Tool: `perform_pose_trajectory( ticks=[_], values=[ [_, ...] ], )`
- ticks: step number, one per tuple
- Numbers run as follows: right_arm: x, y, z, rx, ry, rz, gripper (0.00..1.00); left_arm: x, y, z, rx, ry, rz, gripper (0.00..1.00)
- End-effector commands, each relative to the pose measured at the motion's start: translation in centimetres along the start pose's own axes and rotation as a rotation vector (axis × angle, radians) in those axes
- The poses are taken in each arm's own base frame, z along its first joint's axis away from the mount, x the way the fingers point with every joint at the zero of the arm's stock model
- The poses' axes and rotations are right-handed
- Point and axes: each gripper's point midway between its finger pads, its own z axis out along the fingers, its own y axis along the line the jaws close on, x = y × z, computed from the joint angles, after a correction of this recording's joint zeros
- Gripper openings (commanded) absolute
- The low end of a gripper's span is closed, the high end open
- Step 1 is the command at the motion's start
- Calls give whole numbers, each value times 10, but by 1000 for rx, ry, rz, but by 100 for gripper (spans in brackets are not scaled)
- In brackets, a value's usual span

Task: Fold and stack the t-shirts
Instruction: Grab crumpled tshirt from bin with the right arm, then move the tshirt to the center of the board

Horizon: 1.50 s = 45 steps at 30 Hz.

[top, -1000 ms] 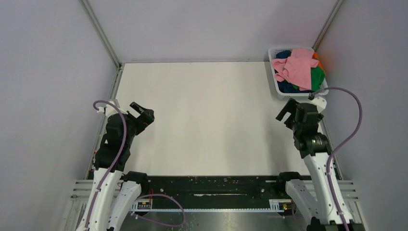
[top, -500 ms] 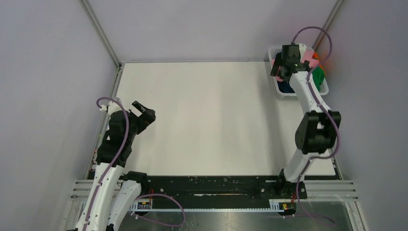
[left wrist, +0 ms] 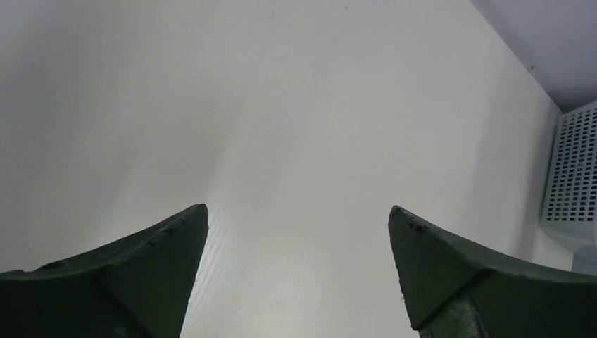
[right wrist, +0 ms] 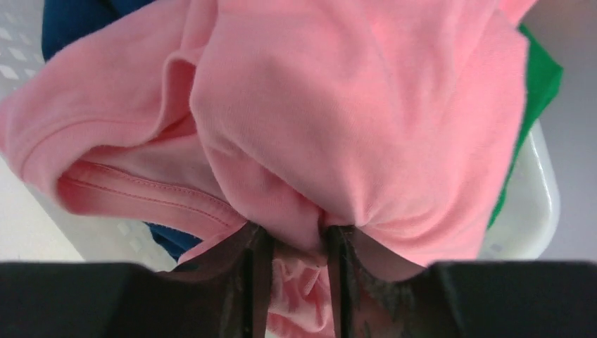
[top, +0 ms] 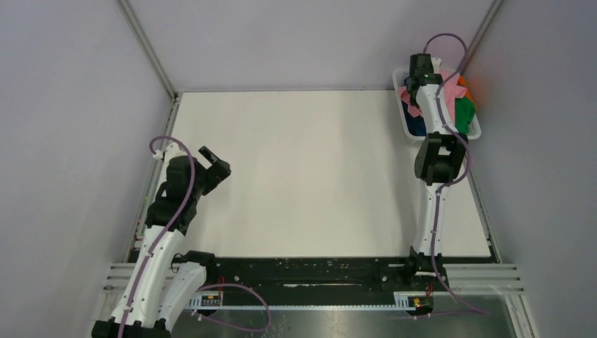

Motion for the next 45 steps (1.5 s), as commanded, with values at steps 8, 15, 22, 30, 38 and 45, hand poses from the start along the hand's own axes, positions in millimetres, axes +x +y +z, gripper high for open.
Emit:
perform_pose_trajectory(
  ticks=[8,15,22,30,38,45],
  values=[
    [-75,-43,-79,-31,-213,86,16,-10,-10,1,30,-30,-8,99],
    [-82,-48,-96,-59,-233,76,8,-13,-14,-2,53,-41,-11,99],
    [-117,-50,-152,-208,-331,124,0,-16,-17,-5,64,-52,-17,99],
    [-166,-45,-333,-750,-600,247,0,-23,-32,-13,146,-74,-34,99],
    [-140,-24,-555,-1392,-810,138,0,-32,-44,-27,222,-120,-49,99],
    [-81,-12,-675,-1824,-795,-16,0,-40,-48,-41,253,-150,-74,99]
  ],
)
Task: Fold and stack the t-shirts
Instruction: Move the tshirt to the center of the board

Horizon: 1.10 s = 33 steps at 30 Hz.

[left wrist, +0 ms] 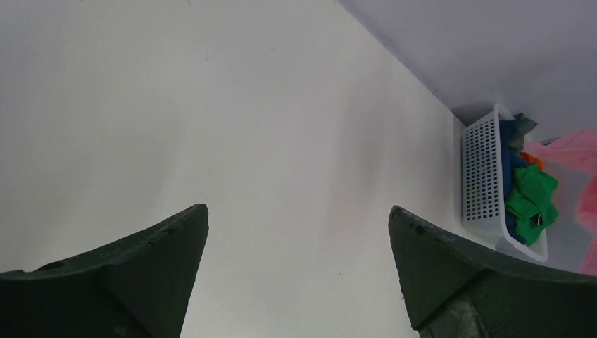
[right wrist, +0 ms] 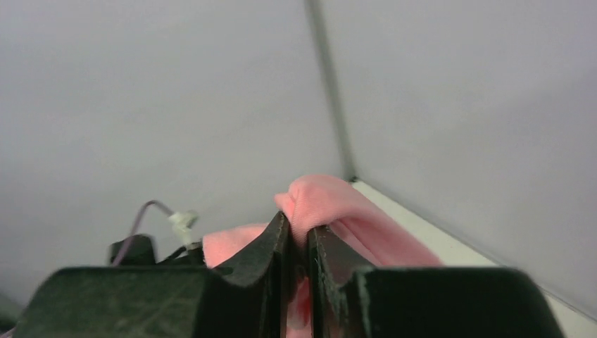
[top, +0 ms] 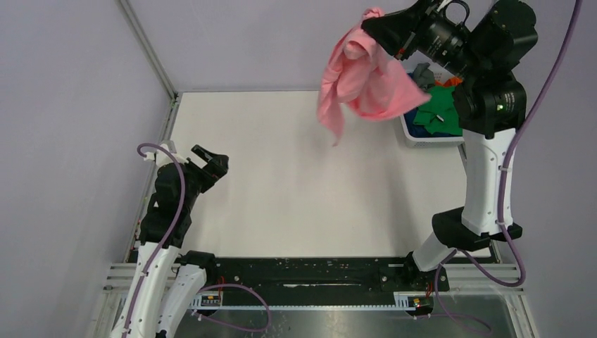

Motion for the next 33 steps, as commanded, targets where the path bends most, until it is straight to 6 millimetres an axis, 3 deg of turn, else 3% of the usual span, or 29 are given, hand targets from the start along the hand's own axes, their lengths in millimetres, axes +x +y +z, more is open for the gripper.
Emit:
perform_pose_trajectory(
  ticks=[1,4,5,7,9,11,13,16,18,21,24,25,26,29,31,33],
  values=[
    [0,77,-6,-332,37,82,0,-18,-19,-12,73,-57,-29,99],
    [15,102,-13,-433,95,97,0,-20,-12,-16,35,-71,-44,99],
    [26,101,-16,-430,129,95,0,-20,-10,-18,29,-75,-47,99],
    [62,79,-22,-329,212,80,0,-18,-4,-22,8,-72,-47,99],
    [115,34,-30,-123,289,68,4,-17,2,-25,-19,-75,-47,99],
    [172,-32,-50,199,316,39,8,-14,10,-26,-49,-72,-46,99],
    [231,-90,-87,486,366,28,13,-8,16,-24,-71,-55,-40,99],
    [315,-157,-156,837,498,86,19,10,25,-16,-95,8,-33,99],
    [351,-192,-204,1054,566,174,29,29,31,-8,-105,81,-33,99],
    [365,-221,-255,1325,635,187,37,60,38,3,-113,208,-37,99],
    [359,-223,-262,1385,657,175,49,89,41,9,-96,326,-42,99],
    [360,-220,-257,1356,655,199,86,96,43,10,-93,351,-42,99],
    [366,-215,-250,1306,662,234,98,101,44,10,-89,371,-45,99],
    [386,-191,-224,1121,690,276,100,119,38,6,-34,438,-44,99],
    [401,-169,-202,979,735,215,100,138,25,-3,46,518,-23,99],
    [423,-136,-173,775,791,172,99,165,15,-16,113,615,20,99]
  ],
)
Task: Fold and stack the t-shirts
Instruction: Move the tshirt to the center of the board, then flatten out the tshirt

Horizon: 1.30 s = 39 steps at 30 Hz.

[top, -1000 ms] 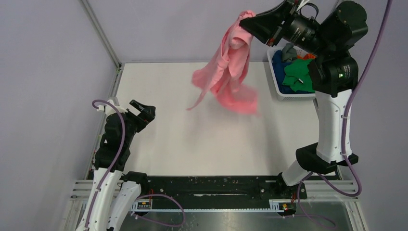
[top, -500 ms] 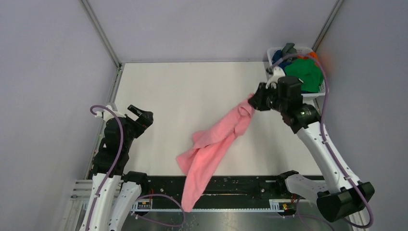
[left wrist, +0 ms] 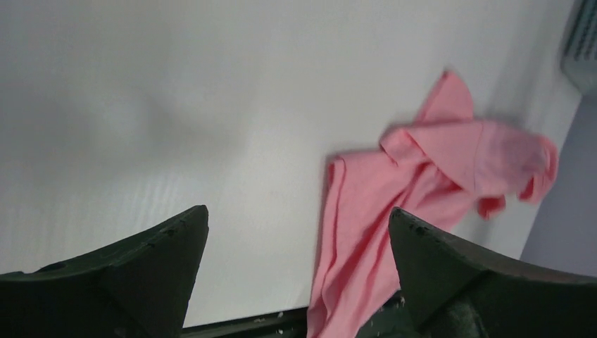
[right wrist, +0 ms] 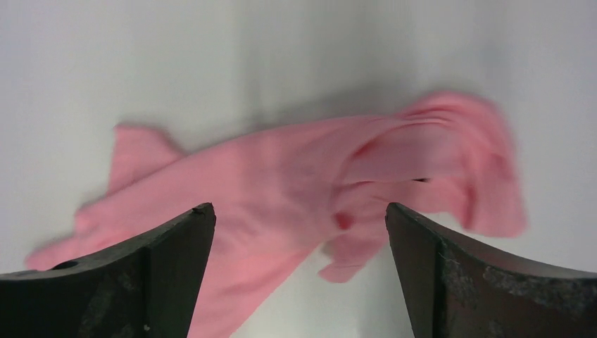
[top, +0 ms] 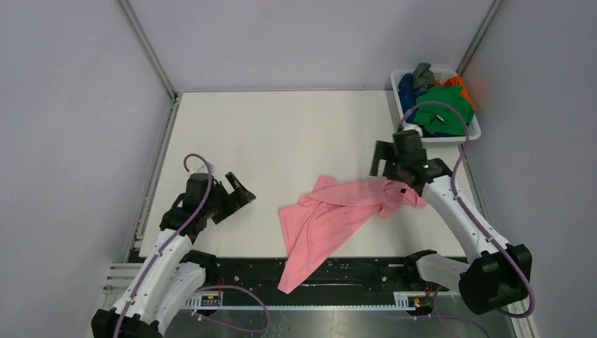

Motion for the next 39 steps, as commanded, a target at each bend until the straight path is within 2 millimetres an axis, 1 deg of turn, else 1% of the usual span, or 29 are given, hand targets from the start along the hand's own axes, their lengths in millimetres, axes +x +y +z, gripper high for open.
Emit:
perform_pose_trajectory(
  ticks=[1,2,4,5,8,10,12,13,14,16,19,20,21,23,25,26,29,31,34,35,36,39],
  values=[
    [34,96,-10,-356,24,-220,100,53,-41,-6,209,184,123,99],
    [44,117,-11,-426,48,-238,100,70,-42,-6,211,238,159,99],
    [59,146,-5,-485,100,-275,99,103,-40,-6,198,341,226,97],
    [70,155,6,-468,138,-311,99,120,-38,-5,189,399,262,96],
    [78,175,28,-422,185,-350,99,160,-46,-11,243,536,351,95],
    [81,189,41,-414,213,-330,99,181,-53,-14,275,606,404,94],
    [87,197,55,-394,248,-307,98,198,-59,-14,291,663,453,91],
    [89,197,63,-367,258,-288,98,208,-58,-14,279,695,485,89],
    [90,196,70,-335,257,-272,98,213,-60,-12,264,714,508,86],
    [89,194,82,-283,248,-242,98,223,-52,-8,204,757,553,78],
    [86,188,96,-201,227,-209,98,234,-39,-3,122,802,599,65],
    [86,186,99,-175,228,-208,98,236,-37,-1,108,810,605,55],
    [87,183,103,-147,235,-210,98,237,-36,0,93,810,608,45],
    [88,180,109,-105,244,-214,97,230,-31,5,36,781,624,24],
    [91,177,115,-75,257,-215,97,218,-30,7,-10,725,650,7],
    [91,177,117,-65,259,-214,97,212,-31,8,-30,695,659,0],
    [92,177,121,-35,268,-236,96,187,-37,9,-87,587,687,0],
    [90,177,121,-4,254,-267,95,170,-37,8,-137,528,694,0],
    [89,177,120,27,256,-293,94,153,-35,4,-180,481,691,0],
    [89,177,119,34,254,-295,93,144,-34,3,-206,452,691,0],
    [89,177,119,38,255,-298,91,136,-33,2,-229,431,693,0],
    [91,177,117,44,280,-310,78,120,-31,-3,-271,384,689,0]
  ],
)
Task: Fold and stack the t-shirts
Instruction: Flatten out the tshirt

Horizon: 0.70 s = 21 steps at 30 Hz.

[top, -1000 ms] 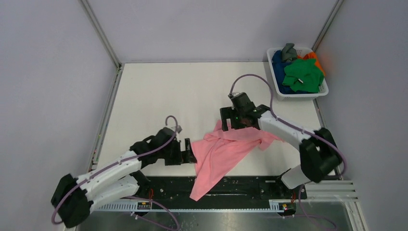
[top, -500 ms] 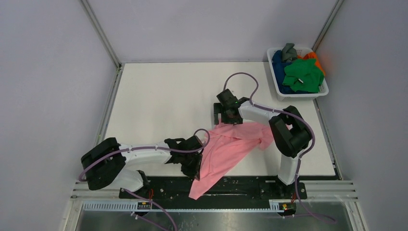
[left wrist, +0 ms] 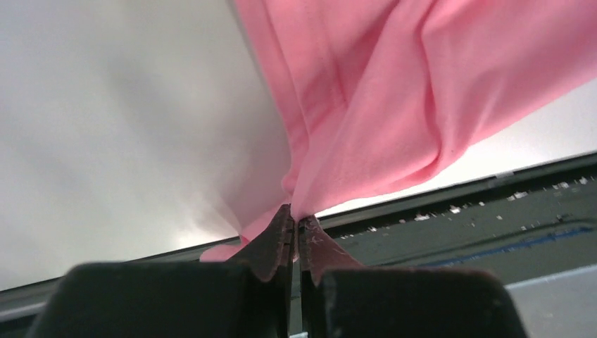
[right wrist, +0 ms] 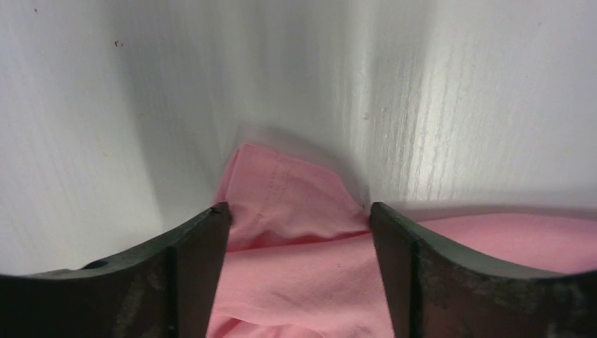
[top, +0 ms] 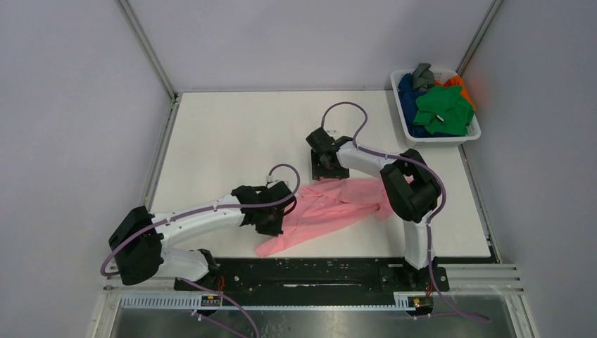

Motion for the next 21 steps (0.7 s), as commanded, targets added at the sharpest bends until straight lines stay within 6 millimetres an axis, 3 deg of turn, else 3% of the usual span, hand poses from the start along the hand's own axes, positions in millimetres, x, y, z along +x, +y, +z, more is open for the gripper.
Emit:
perform_pose_trajectory(
  ticks=[1,5,9,11,13,15,17,21],
  values=[
    [2,-6,-5,65,23,-14,74,-19,29,-22,-133,-89,-24,0],
    [18,-8,-3,57,72,-11,64,-27,36,-31,-140,-127,-52,0],
    [45,-22,6,90,119,-17,39,-28,41,-33,-146,-150,-73,0],
    [44,-25,6,90,99,-13,26,-28,45,-33,-156,-160,-84,0],
    [34,-26,0,90,57,-18,9,-33,48,-35,-169,-184,-99,0],
    [16,-28,-14,94,-1,-42,2,-39,48,-39,-167,-209,-109,0],
    [-12,-32,-39,101,-90,-58,0,-50,50,-49,-177,-255,-112,0],
    [-67,-51,-116,110,-328,-60,0,-89,59,-88,-248,-429,-141,0]
  ],
)
